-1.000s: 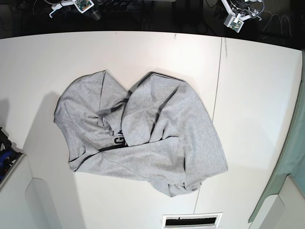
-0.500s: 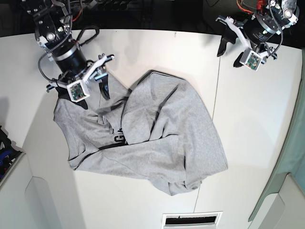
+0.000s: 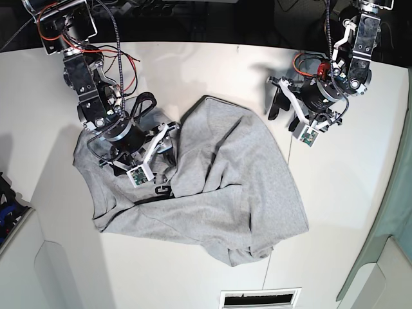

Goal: Layout the t-shirt on the table in an organized manner, then fold the t-shirt properly
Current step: 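Lower both grippers and pinch opposite edges of the grey t-shirt, then lift the shirt and pull the grippers apart to stretch it out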

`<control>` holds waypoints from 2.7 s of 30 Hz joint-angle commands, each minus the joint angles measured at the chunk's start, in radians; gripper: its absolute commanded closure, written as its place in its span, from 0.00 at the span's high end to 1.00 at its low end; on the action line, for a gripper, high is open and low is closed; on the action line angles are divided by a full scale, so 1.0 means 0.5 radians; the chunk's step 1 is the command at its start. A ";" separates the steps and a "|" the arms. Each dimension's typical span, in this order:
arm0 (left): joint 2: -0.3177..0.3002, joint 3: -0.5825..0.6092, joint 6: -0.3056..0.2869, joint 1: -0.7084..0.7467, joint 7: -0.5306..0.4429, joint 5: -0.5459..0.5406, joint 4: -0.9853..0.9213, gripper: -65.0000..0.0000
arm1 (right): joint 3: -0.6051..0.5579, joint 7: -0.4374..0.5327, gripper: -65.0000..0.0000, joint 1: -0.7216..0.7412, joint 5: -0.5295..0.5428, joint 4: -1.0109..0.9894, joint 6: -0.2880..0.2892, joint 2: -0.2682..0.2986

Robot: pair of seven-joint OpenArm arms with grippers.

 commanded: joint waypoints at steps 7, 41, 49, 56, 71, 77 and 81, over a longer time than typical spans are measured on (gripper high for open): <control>0.006 -0.006 -0.076 -0.054 -0.037 -0.211 -0.051 0.59 | 0.005 0.046 0.56 0.022 0.008 0.024 0.019 -0.055; 0.207 -0.006 0.121 -0.244 0.094 -0.024 -0.185 0.00 | 0.124 0.025 0.00 0.008 -0.184 0.199 -0.175 -0.001; -0.133 -0.006 -0.027 -0.355 0.240 -0.062 -0.079 0.00 | 0.336 -0.351 0.00 -0.127 -0.095 0.795 -0.178 0.257; -0.319 -0.006 -0.150 -0.340 0.308 -0.243 0.204 0.00 | 0.498 -0.397 0.00 -0.335 0.030 1.086 -0.175 0.433; -0.515 -0.371 -0.030 -0.192 0.410 -0.359 1.158 0.00 | 1.119 -0.808 0.00 -0.469 0.408 1.769 0.003 0.488; -0.514 -0.680 -0.075 -0.075 0.459 -0.515 1.459 0.00 | 1.462 -0.806 0.00 -0.508 0.678 1.972 0.127 0.488; -0.514 -0.879 -0.074 -0.079 0.482 -0.603 1.527 0.00 | 1.691 -0.793 0.00 -0.506 0.834 2.061 0.179 0.488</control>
